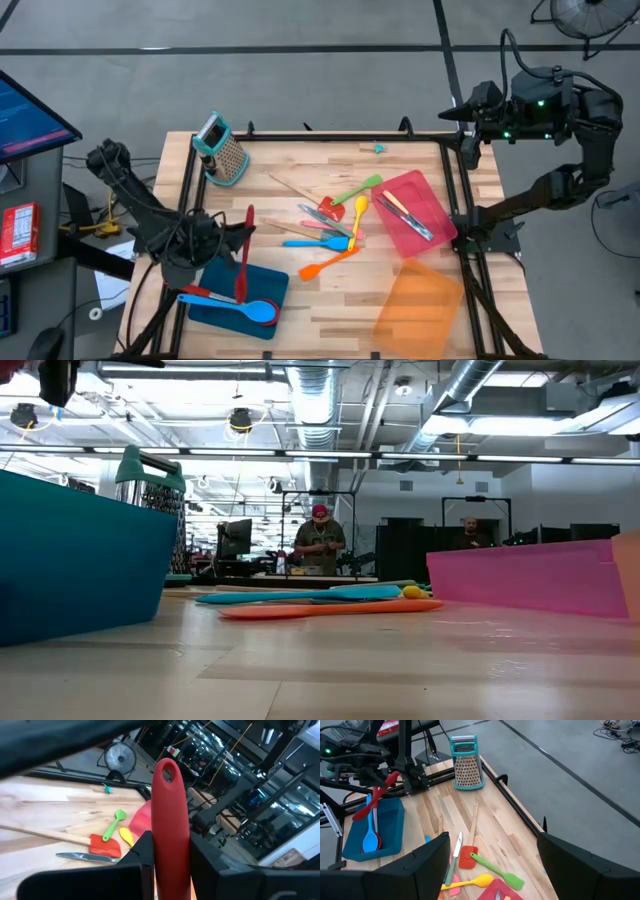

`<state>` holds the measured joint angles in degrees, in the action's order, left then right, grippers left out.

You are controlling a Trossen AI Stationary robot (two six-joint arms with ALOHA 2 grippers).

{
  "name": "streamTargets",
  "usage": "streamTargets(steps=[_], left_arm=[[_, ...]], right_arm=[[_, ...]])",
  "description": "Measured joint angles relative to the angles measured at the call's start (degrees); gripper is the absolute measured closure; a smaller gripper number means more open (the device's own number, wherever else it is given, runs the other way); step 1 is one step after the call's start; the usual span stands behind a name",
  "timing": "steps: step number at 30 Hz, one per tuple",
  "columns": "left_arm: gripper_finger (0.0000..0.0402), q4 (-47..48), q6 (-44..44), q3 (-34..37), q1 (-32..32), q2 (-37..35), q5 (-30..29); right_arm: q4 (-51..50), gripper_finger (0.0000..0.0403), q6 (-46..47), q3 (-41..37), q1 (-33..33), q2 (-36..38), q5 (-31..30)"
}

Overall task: Pick & Place Kitchen Items
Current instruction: Put the red serving spoon into the blue bin

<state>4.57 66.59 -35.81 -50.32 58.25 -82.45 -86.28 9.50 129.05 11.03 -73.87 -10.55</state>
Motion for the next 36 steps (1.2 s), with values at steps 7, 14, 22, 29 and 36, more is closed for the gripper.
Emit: streamTargets(steps=[7, 14, 22, 29, 36], left_arm=[[0.0346, -3.7, 2.3, 0.0, -0.3, 7.9, 0.4], [0.0346, -8.2, 7.2, 0.0, -0.3, 14.5, -0.3], [0.0346, -9.7, 5.7, 0.0, -0.2, 12.1, -7.5], [0.0346, -10.1, 5.4, 0.0, 4.0, 5.7, -7.6], [0.0346, -10.1, 2.7, -0.1, 10.8, -3.4, -7.6]], right_arm=[[0.2, 0.0112, 0.1, 0.0, 0.0, -0.3, 0.0], [2.3, 0.0112, 0.8, 0.0, 0.0, -0.7, 0.0], [9.1, 0.0112, 2.7, 0.1, 0.0, -10.2, -0.4], [21.1, 0.0112, 2.5, 0.0, 0.1, -24.6, 23.4], [26.5, 0.0112, 3.5, 0.0, -2.1, -34.8, 26.4]])
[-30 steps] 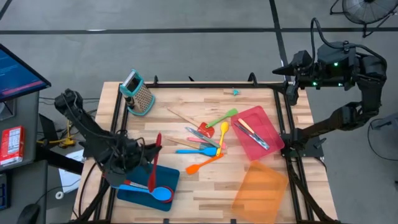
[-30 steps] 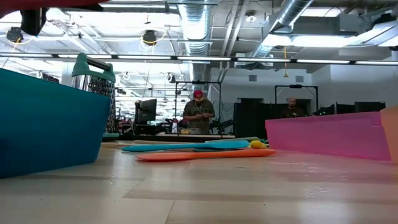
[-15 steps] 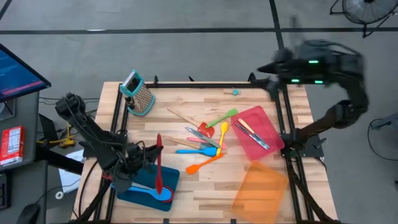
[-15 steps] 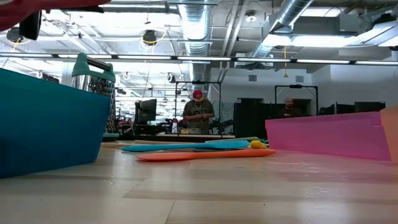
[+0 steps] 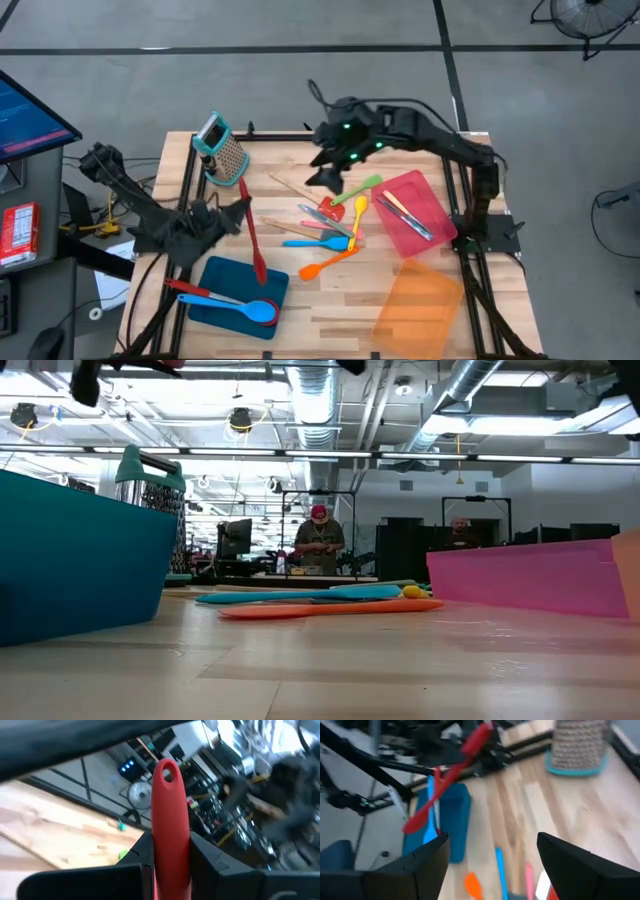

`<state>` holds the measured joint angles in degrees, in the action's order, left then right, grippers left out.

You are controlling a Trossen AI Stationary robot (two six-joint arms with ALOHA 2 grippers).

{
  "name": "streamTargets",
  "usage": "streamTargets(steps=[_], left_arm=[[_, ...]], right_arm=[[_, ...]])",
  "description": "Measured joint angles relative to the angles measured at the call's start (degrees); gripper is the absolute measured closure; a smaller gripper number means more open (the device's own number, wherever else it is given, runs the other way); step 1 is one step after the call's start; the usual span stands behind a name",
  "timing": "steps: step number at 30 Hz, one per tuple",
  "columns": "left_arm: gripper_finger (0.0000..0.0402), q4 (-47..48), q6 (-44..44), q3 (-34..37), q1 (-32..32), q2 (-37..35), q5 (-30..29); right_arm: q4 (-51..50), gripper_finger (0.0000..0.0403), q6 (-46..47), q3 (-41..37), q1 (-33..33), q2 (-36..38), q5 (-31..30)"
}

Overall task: Pick & Place Kitchen Items
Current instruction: Put the red serving spoon into the blue bin

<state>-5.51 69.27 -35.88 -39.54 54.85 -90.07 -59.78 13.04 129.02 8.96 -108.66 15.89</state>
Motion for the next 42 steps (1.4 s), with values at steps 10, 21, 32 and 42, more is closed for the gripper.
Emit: streamTargets(steps=[10, 21, 32, 42], left_arm=[[0.0346, -1.6, 0.0, 0.0, 6.1, -8.2, 0.2], [0.0346, -5.1, 0.0, 0.0, 11.1, -11.7, 2.5], [0.0346, -17.1, -0.3, 0.0, 20.8, -9.8, 20.1], [0.0346, -20.6, -5.5, 0.0, 30.6, -9.2, 30.5]], right_arm=[[11.7, 0.0112, 2.9, 0.1, -0.7, -7.5, 4.6], [14.9, 0.0112, -0.9, 0.0, -3.4, -10.4, 0.1], [15.7, 0.0112, -9.0, 0.1, -2.5, -10.4, -0.9], [10.0, 0.0112, -9.1, 5.2, -1.0, -10.0, 0.8]])
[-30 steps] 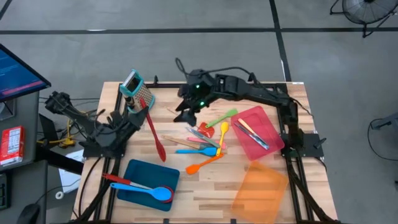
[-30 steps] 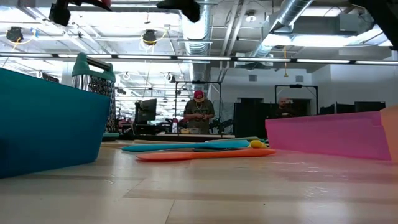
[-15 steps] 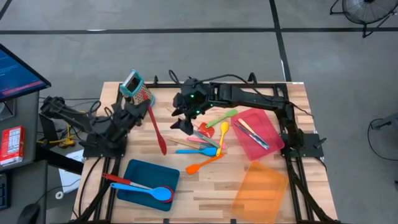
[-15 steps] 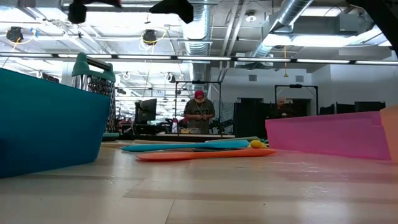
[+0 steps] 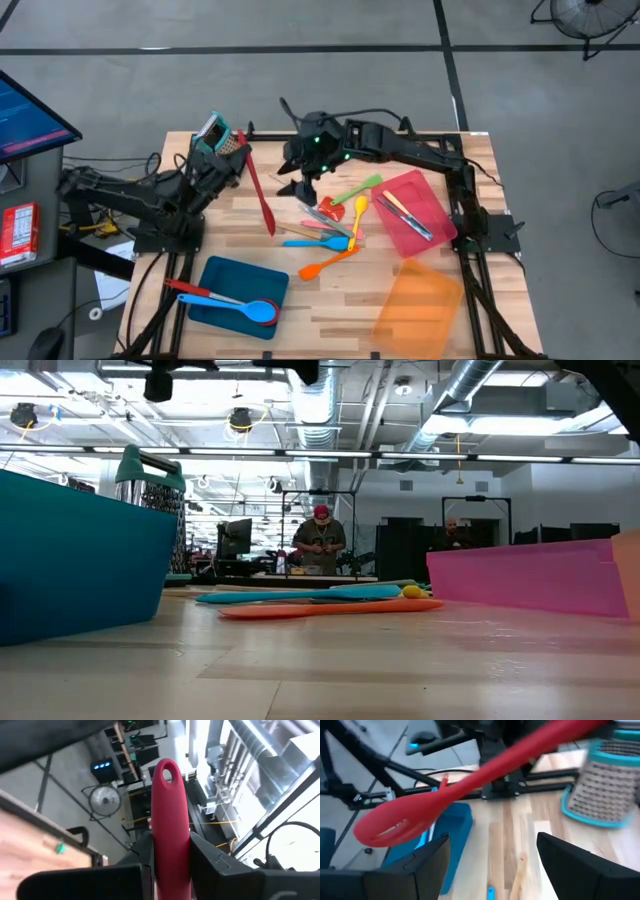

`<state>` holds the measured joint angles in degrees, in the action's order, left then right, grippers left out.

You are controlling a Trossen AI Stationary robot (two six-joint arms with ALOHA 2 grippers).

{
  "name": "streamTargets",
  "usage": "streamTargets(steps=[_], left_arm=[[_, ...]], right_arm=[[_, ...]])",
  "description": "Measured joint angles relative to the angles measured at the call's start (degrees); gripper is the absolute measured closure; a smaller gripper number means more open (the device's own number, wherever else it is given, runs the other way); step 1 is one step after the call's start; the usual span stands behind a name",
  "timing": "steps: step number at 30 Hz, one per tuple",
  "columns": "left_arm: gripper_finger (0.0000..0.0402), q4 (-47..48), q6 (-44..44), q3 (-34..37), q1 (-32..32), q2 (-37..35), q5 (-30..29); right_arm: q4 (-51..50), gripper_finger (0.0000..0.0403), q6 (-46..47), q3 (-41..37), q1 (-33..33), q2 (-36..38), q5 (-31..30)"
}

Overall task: Pick & Place Kitchen Items
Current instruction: Put the red serving spoon into the blue bin

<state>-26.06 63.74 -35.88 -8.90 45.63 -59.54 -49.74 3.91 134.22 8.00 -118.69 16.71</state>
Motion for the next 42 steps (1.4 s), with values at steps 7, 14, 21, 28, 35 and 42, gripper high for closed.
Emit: streamTargets(steps=[7, 14, 21, 28, 35, 42], left_arm=[[0.0345, -12.0, -5.3, 0.0, 7.1, 3.1, 13.8], [0.0345, -21.5, -6.5, 0.0, 13.6, 8.7, 21.9], [0.0342, -32.0, -6.5, -2.2, 19.0, 16.7, 32.2], [0.0342, -32.4, -7.8, -8.7, 20.5, 22.1, 43.9], [0.0342, -32.4, -8.4, -12.2, 20.9, 24.9, 46.6], [0.0341, -32.5, -8.3, -13.8, 21.3, 27.7, 47.2]], right_arm=[[0.7, 0.0112, 4.6, 0.5, 4.0, 2.4, 10.2], [1.5, 0.0112, 7.7, 0.4, 6.7, 6.9, 14.8], [1.5, 0.0112, 11.7, 0.3, 7.5, 8.0, 14.8], [0.2, 0.0112, 12.7, 0.3, 9.1, 7.6, 14.3], [-1.4, 0.0112, 12.7, 0.3, 10.2, 7.6, 15.6], [-1.0, 0.0112, 11.3, 0.3, 9.2, 7.6, 19.3]])
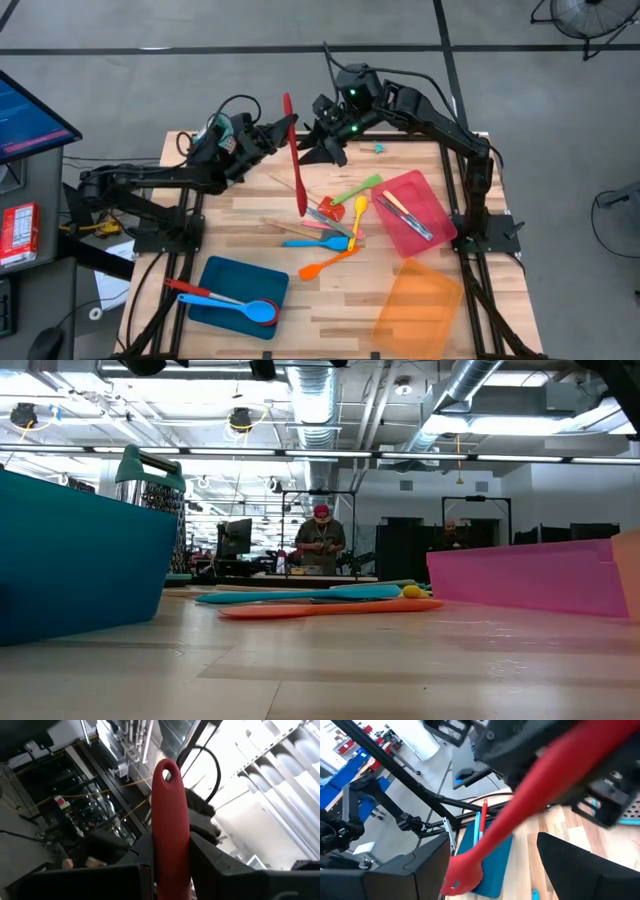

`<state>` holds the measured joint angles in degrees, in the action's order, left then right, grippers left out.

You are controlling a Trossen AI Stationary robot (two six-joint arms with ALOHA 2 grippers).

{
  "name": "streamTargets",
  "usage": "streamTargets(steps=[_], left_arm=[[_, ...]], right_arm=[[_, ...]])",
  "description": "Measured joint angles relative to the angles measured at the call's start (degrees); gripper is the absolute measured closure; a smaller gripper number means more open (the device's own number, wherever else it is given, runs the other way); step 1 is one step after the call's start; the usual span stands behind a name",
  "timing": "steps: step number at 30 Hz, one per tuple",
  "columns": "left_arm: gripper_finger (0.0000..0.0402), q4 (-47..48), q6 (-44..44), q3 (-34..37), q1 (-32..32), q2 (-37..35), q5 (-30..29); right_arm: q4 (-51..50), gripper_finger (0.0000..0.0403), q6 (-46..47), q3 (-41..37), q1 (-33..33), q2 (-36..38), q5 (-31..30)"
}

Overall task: Pick & Place Kitchen Items
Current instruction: Put the red serving spoon into the blue bin

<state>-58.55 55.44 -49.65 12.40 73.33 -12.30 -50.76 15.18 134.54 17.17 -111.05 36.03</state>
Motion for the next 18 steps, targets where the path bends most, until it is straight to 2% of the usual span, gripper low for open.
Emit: streamTargets(steps=[11, 15, 18], left_arm=[[0.0341, -0.6, 0.1, -4.6, -0.1, 4.4, 4.0], [0.0341, -0.4, -0.2, -4.8, -0.1, 4.5, 4.2], [0.0341, -0.4, -0.4, -4.8, -0.1, 4.5, 4.2]], right_arm=[[-1.3, 0.0117, -0.1, -0.3, -0.2, 0.0, -0.3], [-1.7, 0.0153, -0.1, -0.8, -0.2, 0.0, -0.4], [-1.5, 0.0209, -0.1, -0.8, -0.2, 0.0, -0.2]])
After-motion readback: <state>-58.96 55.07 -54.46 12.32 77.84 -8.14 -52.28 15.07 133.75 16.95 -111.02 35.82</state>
